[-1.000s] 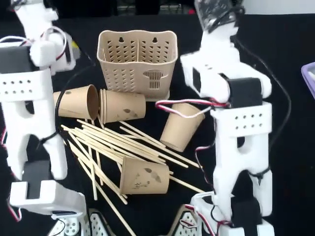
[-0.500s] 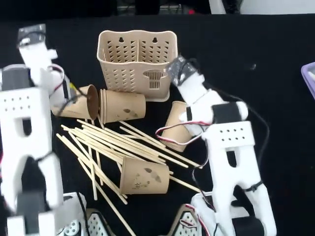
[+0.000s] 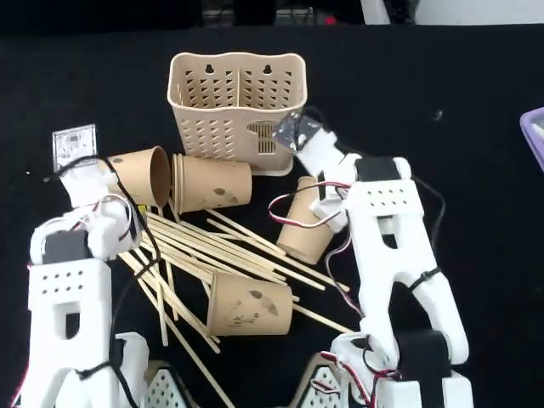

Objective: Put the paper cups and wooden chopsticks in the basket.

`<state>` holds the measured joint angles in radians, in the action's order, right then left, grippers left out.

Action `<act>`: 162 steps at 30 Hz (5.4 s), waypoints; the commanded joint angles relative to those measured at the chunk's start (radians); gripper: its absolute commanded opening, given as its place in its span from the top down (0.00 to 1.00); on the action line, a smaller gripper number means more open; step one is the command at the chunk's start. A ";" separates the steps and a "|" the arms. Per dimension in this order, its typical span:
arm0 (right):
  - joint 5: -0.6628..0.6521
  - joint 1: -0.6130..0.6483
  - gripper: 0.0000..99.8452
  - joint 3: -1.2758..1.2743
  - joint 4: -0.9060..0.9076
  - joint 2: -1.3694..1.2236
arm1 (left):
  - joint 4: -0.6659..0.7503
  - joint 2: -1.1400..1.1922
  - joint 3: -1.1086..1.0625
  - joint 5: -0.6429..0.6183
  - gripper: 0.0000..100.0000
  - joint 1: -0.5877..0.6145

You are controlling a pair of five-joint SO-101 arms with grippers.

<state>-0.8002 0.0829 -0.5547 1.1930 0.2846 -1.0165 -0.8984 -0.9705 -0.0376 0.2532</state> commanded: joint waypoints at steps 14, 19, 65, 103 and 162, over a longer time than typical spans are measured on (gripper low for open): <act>-0.224 -0.015 0.99 0.265 0.568 0.180 | 0.026 -0.037 -0.062 0.003 0.82 0.010; -0.216 -0.008 0.99 0.297 0.566 0.429 | 0.026 -0.037 -0.074 0.002 0.82 0.010; 0.107 0.110 0.99 0.564 0.393 0.526 | 0.084 -0.046 -0.127 0.002 0.82 0.010; 0.232 0.267 0.99 1.728 0.511 -0.677 | 0.077 -0.046 -0.127 0.002 0.82 0.013; 0.506 -0.121 0.73 -0.367 0.006 0.708 | -0.598 -0.035 0.202 -0.114 0.70 -0.618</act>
<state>-0.2969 0.0077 -0.9152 1.2344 0.9613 -1.6103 -0.9244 -0.7633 -0.0836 -0.2486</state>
